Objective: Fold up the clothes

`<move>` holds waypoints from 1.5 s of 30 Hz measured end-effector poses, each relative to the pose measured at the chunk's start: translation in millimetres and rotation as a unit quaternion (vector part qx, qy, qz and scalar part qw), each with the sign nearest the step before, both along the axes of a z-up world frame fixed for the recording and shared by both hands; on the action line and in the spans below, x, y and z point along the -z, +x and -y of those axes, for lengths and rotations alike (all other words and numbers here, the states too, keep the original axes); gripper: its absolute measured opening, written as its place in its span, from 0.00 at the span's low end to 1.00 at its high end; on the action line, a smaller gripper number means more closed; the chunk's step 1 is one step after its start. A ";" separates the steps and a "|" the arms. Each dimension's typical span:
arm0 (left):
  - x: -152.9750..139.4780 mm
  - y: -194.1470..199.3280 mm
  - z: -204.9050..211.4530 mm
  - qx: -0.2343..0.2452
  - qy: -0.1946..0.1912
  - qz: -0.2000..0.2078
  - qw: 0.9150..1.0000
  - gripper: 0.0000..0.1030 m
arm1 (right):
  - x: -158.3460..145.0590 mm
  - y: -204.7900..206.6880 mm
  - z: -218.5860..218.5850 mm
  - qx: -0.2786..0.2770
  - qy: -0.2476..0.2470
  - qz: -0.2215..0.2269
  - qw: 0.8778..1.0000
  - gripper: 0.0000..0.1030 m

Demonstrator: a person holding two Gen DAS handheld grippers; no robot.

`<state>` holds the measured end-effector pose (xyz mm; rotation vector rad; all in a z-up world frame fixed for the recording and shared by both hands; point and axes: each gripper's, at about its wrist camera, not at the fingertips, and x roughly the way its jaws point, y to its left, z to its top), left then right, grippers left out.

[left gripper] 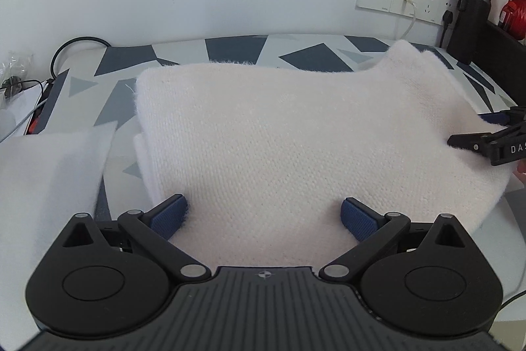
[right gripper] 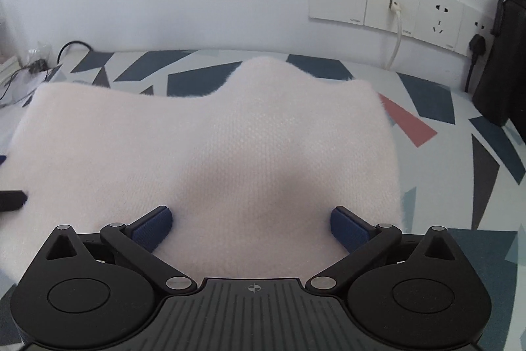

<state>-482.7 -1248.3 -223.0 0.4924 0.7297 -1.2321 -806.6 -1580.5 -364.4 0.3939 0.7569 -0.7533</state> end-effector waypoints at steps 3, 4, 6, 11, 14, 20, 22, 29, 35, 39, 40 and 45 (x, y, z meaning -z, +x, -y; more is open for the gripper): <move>3.6 0.8 -4.8 0.007 -0.005 -0.005 1.000 0.99 | 4.7 -4.3 -9.3 -0.006 -0.014 0.002 1.000 0.99; 3.3 1.4 -5.9 0.009 -0.005 -0.009 1.000 0.99 | 6.2 -7.0 -11.5 -0.005 -0.015 0.006 1.000 0.99; 2.7 2.7 -8.8 0.014 -0.005 -0.018 1.000 0.99 | 7.7 -11.2 -16.5 -0.001 -0.015 0.011 1.000 0.99; 1.7 -1.1 -19.9 0.024 -0.002 -0.025 0.999 1.00 | 9.5 -22.5 -36.4 0.001 -0.019 0.010 1.000 0.99; 0.5 -4.1 -26.5 0.026 0.001 -0.029 0.999 1.00 | 6.9 -28.1 -46.1 0.002 -0.008 0.005 1.000 0.99; -30.7 15.9 -20.4 0.002 -0.034 -0.044 0.998 0.99 | -27.1 -18.4 -37.3 0.004 -0.011 -0.018 1.000 0.99; -38.6 32.1 -9.3 -0.032 -0.038 -0.050 0.998 0.99 | -48.0 -13.8 -25.2 0.030 -0.050 0.009 0.998 0.99; -12.7 62.1 29.5 -0.106 0.053 -0.052 0.992 1.00 | -43.3 -12.4 61.9 0.107 0.034 0.041 0.993 0.99; -2.2 70.8 26.3 -0.114 0.051 -0.079 0.989 1.00 | -6.9 -47.7 96.2 0.152 0.103 0.087 0.979 0.99; 3.3 83.7 11.0 -0.108 0.025 -0.128 0.986 1.00 | 2.3 -57.6 91.3 0.127 0.130 0.096 0.979 0.99; 3.6 86.3 8.0 -0.099 0.019 -0.139 0.985 1.00 | 3.8 -58.7 89.3 0.120 0.136 0.097 0.979 0.99; 4.7 78.3 -0.5 -0.077 0.013 -0.139 0.987 1.00 | 4.1 -54.1 78.4 0.084 0.142 0.108 0.980 0.99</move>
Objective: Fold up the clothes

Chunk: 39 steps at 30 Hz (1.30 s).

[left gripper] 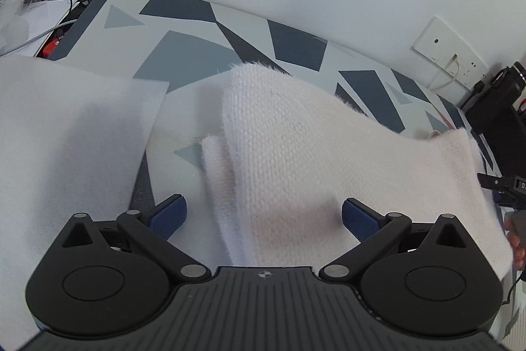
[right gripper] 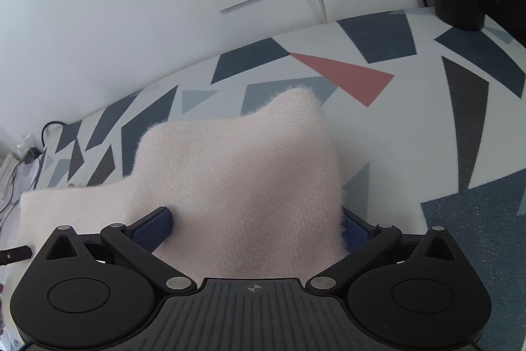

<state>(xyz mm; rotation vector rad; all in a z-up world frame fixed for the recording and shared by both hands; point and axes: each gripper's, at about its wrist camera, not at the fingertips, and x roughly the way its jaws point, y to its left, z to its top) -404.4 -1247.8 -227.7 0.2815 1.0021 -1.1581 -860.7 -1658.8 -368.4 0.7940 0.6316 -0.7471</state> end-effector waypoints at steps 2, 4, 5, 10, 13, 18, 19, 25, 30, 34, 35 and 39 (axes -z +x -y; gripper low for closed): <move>0.7 -10.4 2.4 0.002 0.010 0.020 1.000 1.00 | -0.6 6.4 -6.9 -0.023 -0.006 0.001 1.000 0.99; 1.5 -19.7 8.1 -0.011 0.018 0.038 0.999 1.00 | -2.2 15.4 -14.9 -0.045 -0.015 -0.003 0.999 0.99; 1.8 -23.2 11.2 -0.009 0.018 0.041 0.999 1.00 | -3.0 19.4 -18.1 -0.052 -0.019 -0.005 0.998 0.99; 2.5 -44.7 22.7 0.045 0.005 0.023 0.999 0.99 | -6.8 29.0 -27.3 -0.063 -0.017 -0.015 0.998 0.99; 2.2 -53.7 24.9 0.070 -0.002 0.011 0.998 0.99 | -7.5 29.1 -32.3 -0.077 -0.018 -0.020 0.997 0.99; 2.5 -60.1 27.6 0.090 0.003 0.037 0.995 0.99 | -7.3 30.5 -39.7 -0.078 -0.029 -0.032 0.996 0.99; 2.5 -59.6 27.0 0.087 0.002 0.037 0.996 1.00 | -7.3 31.0 -39.9 -0.077 -0.031 -0.033 0.996 0.99; 2.0 -59.3 25.6 0.067 0.002 0.038 0.997 1.00 | -7.0 30.9 -37.5 -0.070 -0.028 -0.033 0.997 0.99; 1.0 -61.0 29.5 0.060 0.016 0.043 0.997 1.00 | -6.9 26.6 -34.0 -0.059 -0.017 -0.016 0.998 0.99; 1.9 -60.3 27.7 0.062 0.011 0.044 0.997 1.00 | -6.0 24.8 -33.3 -0.051 -0.016 -0.007 0.999 0.99; 2.2 -60.5 27.6 0.064 0.010 0.046 0.997 1.00 | -5.7 24.7 -33.8 -0.052 -0.019 -0.007 0.998 0.99; 3.1 -62.2 27.6 0.069 0.007 0.055 0.996 1.00 | -4.6 26.1 -36.2 -0.054 -0.030 -0.007 0.998 0.99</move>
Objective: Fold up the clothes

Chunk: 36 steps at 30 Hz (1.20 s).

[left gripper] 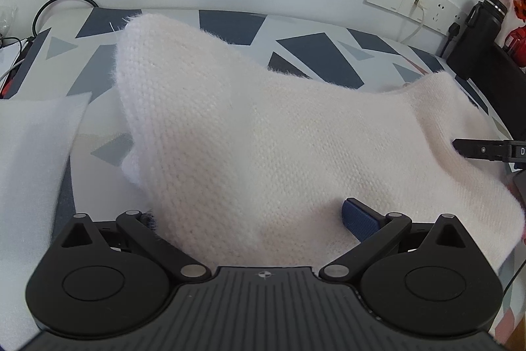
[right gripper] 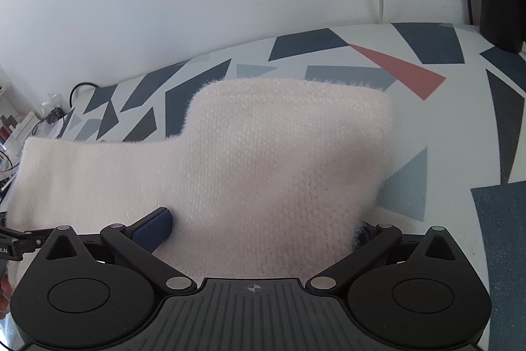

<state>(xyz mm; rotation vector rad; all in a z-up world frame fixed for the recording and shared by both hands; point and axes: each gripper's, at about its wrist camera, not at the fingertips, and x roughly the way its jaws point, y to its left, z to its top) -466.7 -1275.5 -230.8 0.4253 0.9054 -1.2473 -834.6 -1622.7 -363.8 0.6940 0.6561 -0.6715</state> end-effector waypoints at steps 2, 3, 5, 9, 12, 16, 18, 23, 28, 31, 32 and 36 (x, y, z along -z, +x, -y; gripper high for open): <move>0.3 -1.5 0.7 0.004 0.000 0.007 1.000 1.00 | 0.0 2.4 -2.0 -0.001 -0.007 -0.007 1.000 0.99; 0.6 -2.3 0.6 0.004 -0.002 0.010 1.000 1.00 | -0.1 4.6 -3.7 -0.003 -0.013 -0.014 1.000 0.99; 1.7 -3.9 -0.7 0.005 -0.009 0.016 1.000 1.00 | 0.0 9.9 -7.9 -0.007 -0.027 -0.032 0.999 0.99; 5.2 -5.2 -7.2 0.006 -0.035 0.025 0.999 1.00 | 2.1 17.4 -16.7 -0.014 -0.058 -0.057 0.997 0.99; 7.2 -2.8 -14.3 0.002 -0.058 0.018 0.998 1.00 | 4.0 18.6 -20.7 -0.017 -0.073 -0.060 0.995 0.99; 8.4 1.3 -20.2 -0.009 -0.080 0.007 0.997 1.00 | 6.4 17.0 -25.9 -0.010 -0.089 -0.053 0.995 0.99; 8.0 1.9 -19.5 -0.006 -0.080 0.009 0.997 1.00 | 7.1 16.1 -26.3 -0.008 -0.092 -0.050 0.994 0.99; 8.1 0.0 -16.5 -0.004 -0.075 0.016 0.997 1.00 | 7.0 15.3 -25.4 -0.008 -0.091 -0.048 0.995 0.99; 8.7 0.8 -17.3 -0.006 -0.078 0.014 0.997 1.00 | 7.6 14.1 -25.0 -0.007 -0.091 -0.043 0.995 0.99; 8.3 -0.9 -16.1 -0.006 -0.074 0.019 0.997 1.00 | 7.9 14.2 -24.9 -0.007 -0.092 -0.043 0.995 0.99; 8.2 -1.5 -15.7 -0.006 -0.073 0.020 0.997 1.00 | 7.9 14.2 -24.8 -0.007 -0.092 -0.043 0.995 0.99; 8.2 -3.2 -14.8 -0.007 -0.070 0.025 0.997 1.00 | 8.1 13.8 -25.2 -0.008 -0.093 -0.042 0.995 0.99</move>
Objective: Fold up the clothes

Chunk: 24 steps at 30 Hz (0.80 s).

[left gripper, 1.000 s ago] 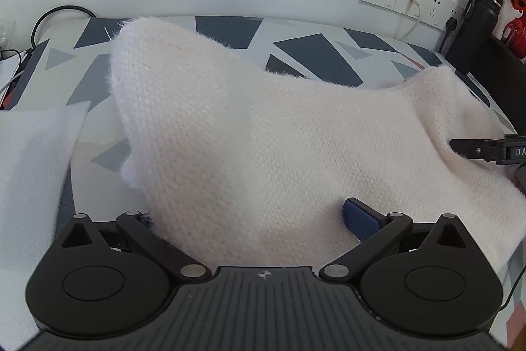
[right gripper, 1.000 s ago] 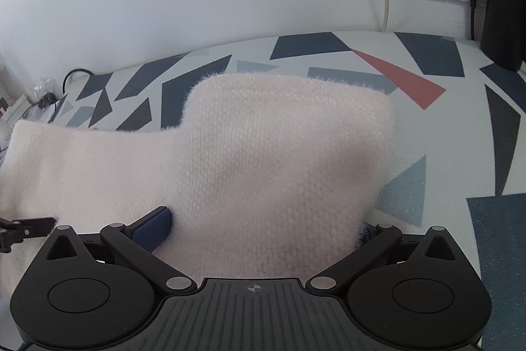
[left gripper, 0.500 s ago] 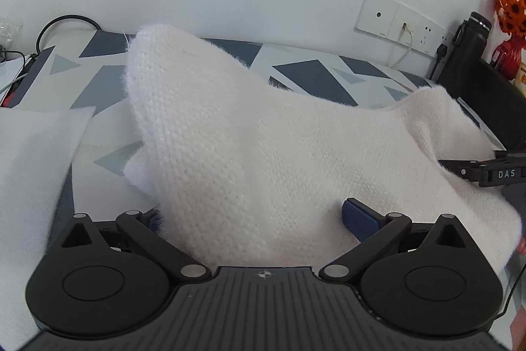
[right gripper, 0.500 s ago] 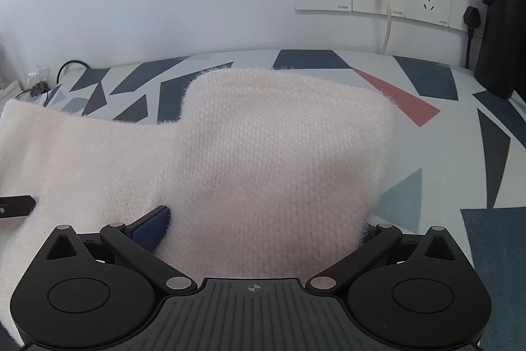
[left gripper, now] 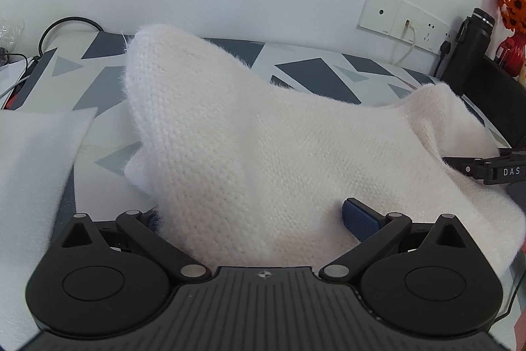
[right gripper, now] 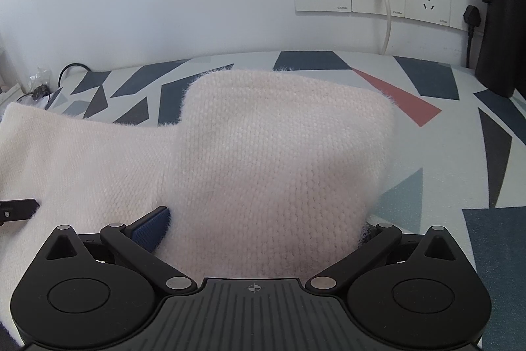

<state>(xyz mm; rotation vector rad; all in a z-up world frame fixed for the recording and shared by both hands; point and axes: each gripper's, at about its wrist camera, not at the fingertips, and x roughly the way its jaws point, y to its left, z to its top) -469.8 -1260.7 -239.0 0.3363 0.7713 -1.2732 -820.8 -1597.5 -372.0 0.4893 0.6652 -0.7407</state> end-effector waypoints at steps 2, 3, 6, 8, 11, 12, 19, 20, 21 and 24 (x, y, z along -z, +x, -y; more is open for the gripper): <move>0.0 -0.6 0.3 -0.001 0.000 0.001 1.000 1.00 | 0.1 0.1 -0.2 -0.001 -0.001 0.000 1.000 0.99; 0.1 -0.9 0.4 -0.002 0.000 0.002 1.000 1.00 | 0.1 0.0 -0.2 -0.001 -0.002 0.000 1.000 0.99; 0.3 -2.2 1.2 -0.004 0.003 0.006 1.000 1.00 | 0.1 -0.3 -0.2 -0.003 -0.003 0.000 1.000 0.99; 0.4 -2.0 1.0 -0.004 0.004 0.006 1.000 1.00 | -0.1 -0.6 -0.1 -0.003 -0.002 0.000 1.000 0.99; 0.2 -2.9 0.2 -0.010 0.005 0.004 1.000 1.00 | -0.3 -1.9 -0.8 -0.005 -0.002 0.000 1.000 0.99; 0.1 -5.4 -0.7 -0.016 0.007 0.005 1.000 1.00 | -0.4 -2.4 -1.6 -0.006 -0.003 0.000 1.000 0.99; 0.9 -24.0 -14.0 -0.034 0.007 0.009 0.999 1.00 | 1.0 -8.6 -14.1 -0.010 -0.012 0.000 1.000 0.99; 0.9 -27.1 -16.7 -0.032 0.006 0.009 0.999 1.00 | 1.3 -9.9 -16.2 -0.011 -0.012 0.000 1.000 0.99; 1.0 -30.0 -19.3 -0.029 0.005 0.010 1.000 1.00 | 1.6 -11.4 -18.4 -0.012 -0.013 0.001 1.000 0.99; 0.3 -36.3 -25.1 -0.019 0.006 0.008 1.000 1.00 | 2.2 -18.2 -26.4 -0.021 -0.013 0.002 1.000 0.99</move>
